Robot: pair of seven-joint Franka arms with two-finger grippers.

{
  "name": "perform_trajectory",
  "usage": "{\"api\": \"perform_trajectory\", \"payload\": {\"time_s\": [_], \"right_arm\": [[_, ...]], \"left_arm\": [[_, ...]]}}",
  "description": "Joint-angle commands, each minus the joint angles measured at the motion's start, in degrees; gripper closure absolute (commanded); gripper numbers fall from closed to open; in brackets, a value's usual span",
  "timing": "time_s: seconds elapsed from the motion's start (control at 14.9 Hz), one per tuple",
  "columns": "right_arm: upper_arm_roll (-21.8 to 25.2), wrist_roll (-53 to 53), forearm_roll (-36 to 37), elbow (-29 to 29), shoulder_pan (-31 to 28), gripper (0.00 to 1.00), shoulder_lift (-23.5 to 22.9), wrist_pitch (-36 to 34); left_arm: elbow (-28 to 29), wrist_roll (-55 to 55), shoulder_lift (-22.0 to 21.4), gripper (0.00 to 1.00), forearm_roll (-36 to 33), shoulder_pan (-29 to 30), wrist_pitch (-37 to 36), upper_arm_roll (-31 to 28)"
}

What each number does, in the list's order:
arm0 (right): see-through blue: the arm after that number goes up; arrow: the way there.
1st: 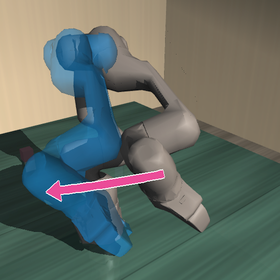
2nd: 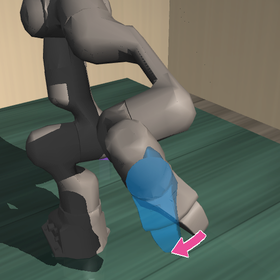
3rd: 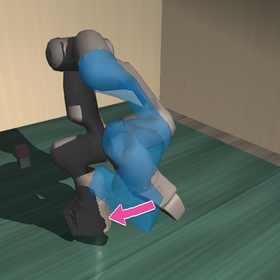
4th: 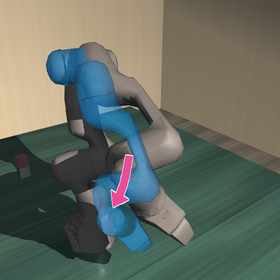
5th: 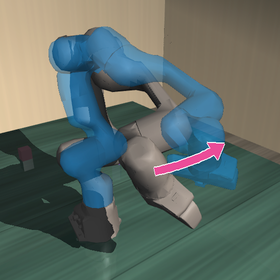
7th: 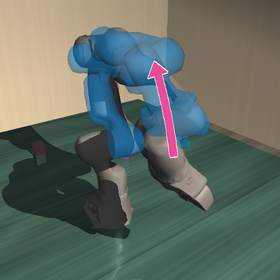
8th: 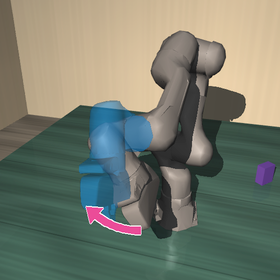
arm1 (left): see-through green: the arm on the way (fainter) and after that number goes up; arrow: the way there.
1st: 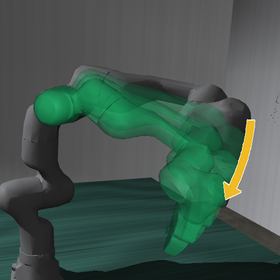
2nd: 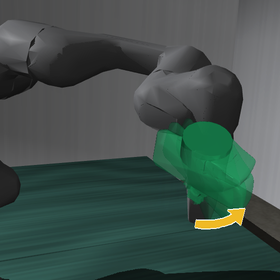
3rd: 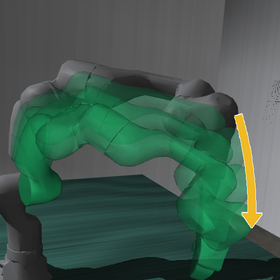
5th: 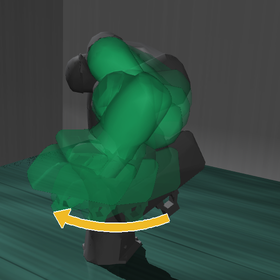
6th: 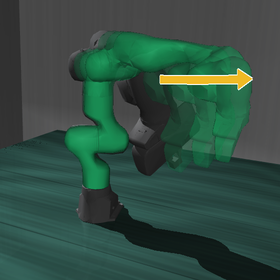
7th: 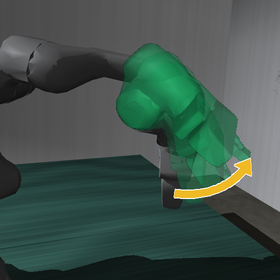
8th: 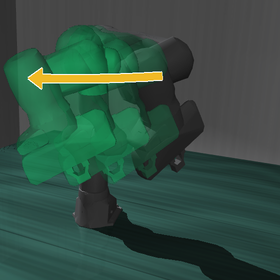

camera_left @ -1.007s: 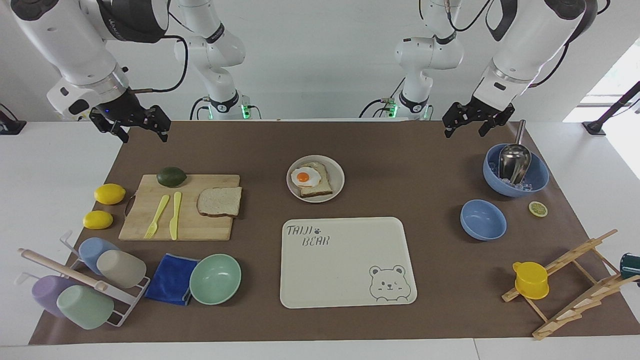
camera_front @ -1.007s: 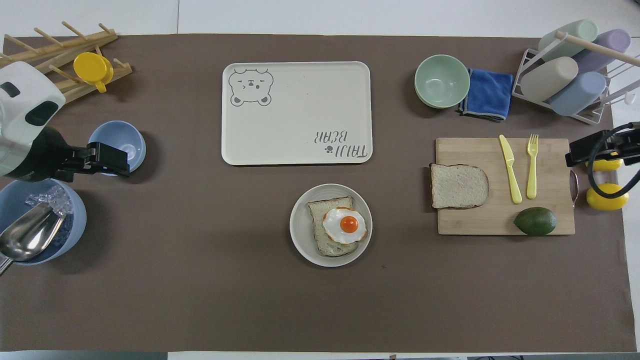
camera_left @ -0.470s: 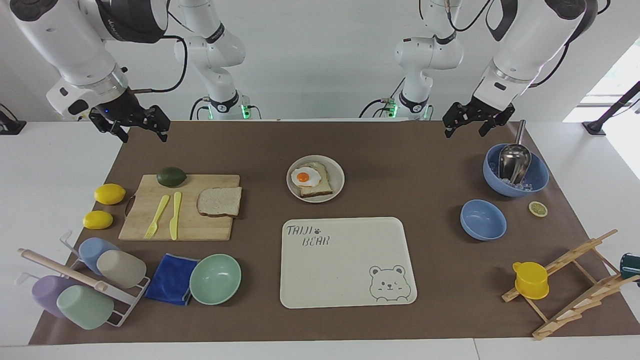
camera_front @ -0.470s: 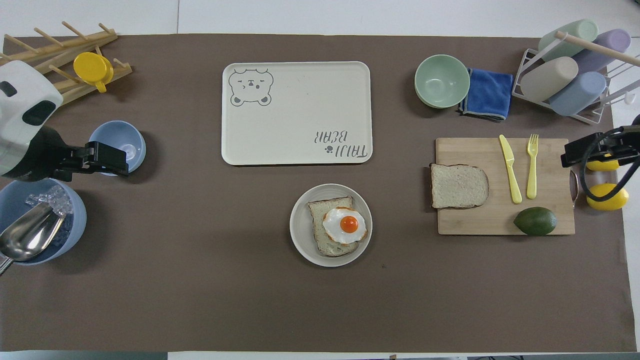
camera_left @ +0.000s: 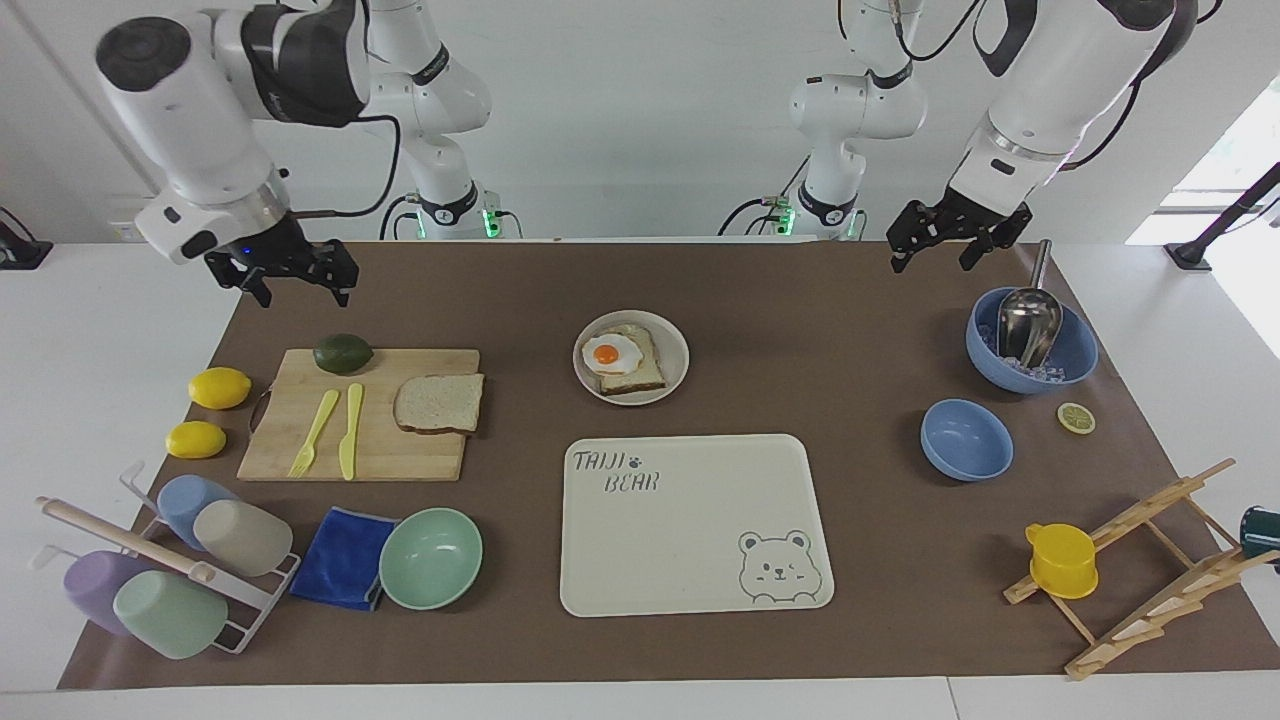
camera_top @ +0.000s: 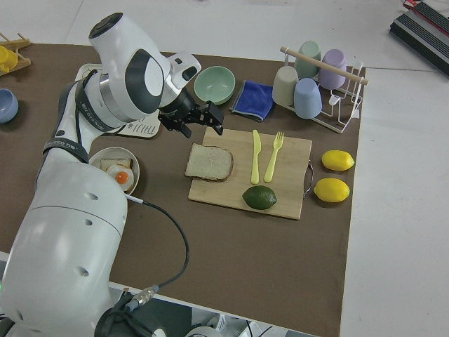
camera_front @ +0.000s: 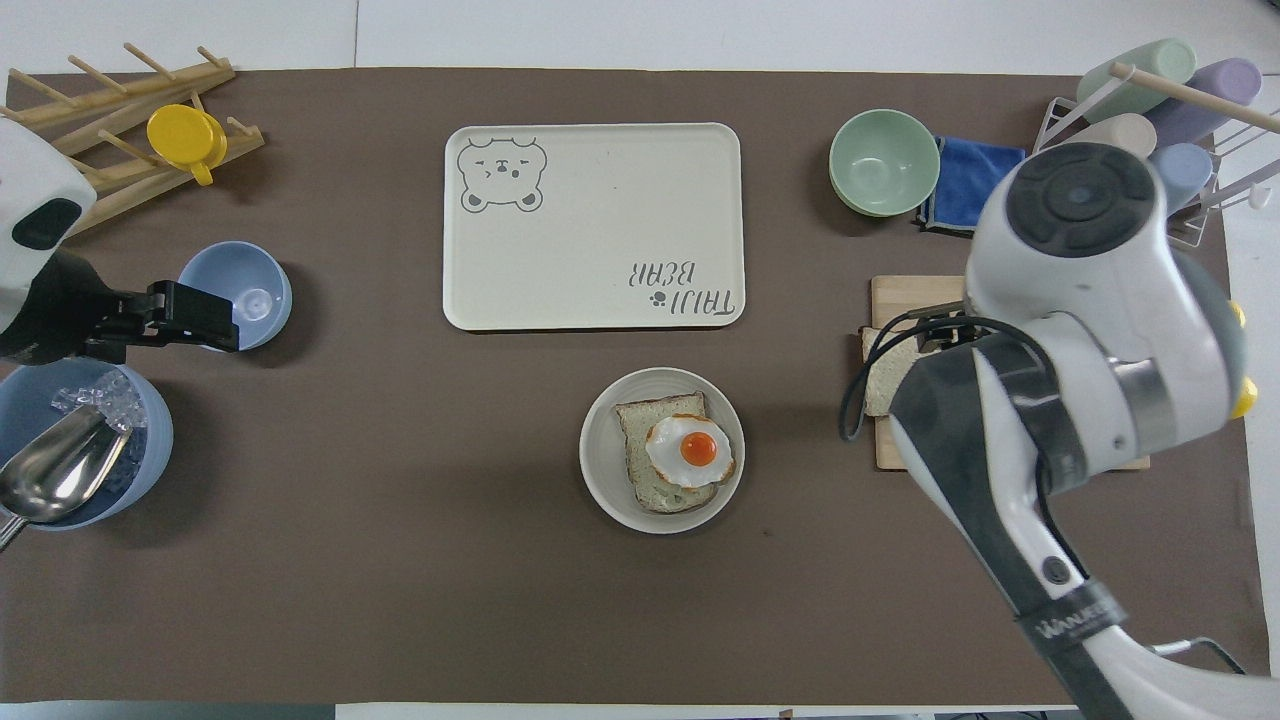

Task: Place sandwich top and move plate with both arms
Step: 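Reach the right gripper toward the bread slice on the cutting board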

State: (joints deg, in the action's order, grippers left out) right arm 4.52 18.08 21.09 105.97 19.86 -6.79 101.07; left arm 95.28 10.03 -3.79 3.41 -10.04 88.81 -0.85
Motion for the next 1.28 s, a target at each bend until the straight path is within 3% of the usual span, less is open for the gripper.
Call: {"api": "perform_trajectory", "payload": {"time_s": [0.0,0.13,0.34,0.67,0.87,1.21], "right_arm": [[-0.03,6.67,6.75,-1.02,4.73,0.00,-6.55,1.85],[-0.04,15.19,11.24,-5.58,9.31,0.00,-14.01,-0.25],[-0.12,20.40,11.61,-6.30,9.33,0.00,-17.11,1.06],[-0.30,20.85,11.26,-2.62,8.01,0.00,-17.03,4.75],[-0.30,21.81,9.77,-0.86,8.09,0.14,-16.59,5.98],[-0.30,22.70,8.88,1.17,8.09,0.20,-16.06,7.22]], "left_arm": [[0.26,-0.45,-0.78,0.00,-0.86,0.64,-0.74,0.41],[0.17,-0.45,-0.78,0.00,-0.86,0.64,-0.74,0.41],[0.26,-0.45,-0.78,0.00,-0.86,0.72,-0.74,0.41],[0.26,-0.45,-0.78,0.00,-0.86,0.64,-0.74,0.41],[0.26,-0.45,-0.78,0.00,-0.86,0.64,-0.74,0.41],[0.26,-0.45,-0.78,0.00,-0.86,0.72,-0.74,0.41]]}}
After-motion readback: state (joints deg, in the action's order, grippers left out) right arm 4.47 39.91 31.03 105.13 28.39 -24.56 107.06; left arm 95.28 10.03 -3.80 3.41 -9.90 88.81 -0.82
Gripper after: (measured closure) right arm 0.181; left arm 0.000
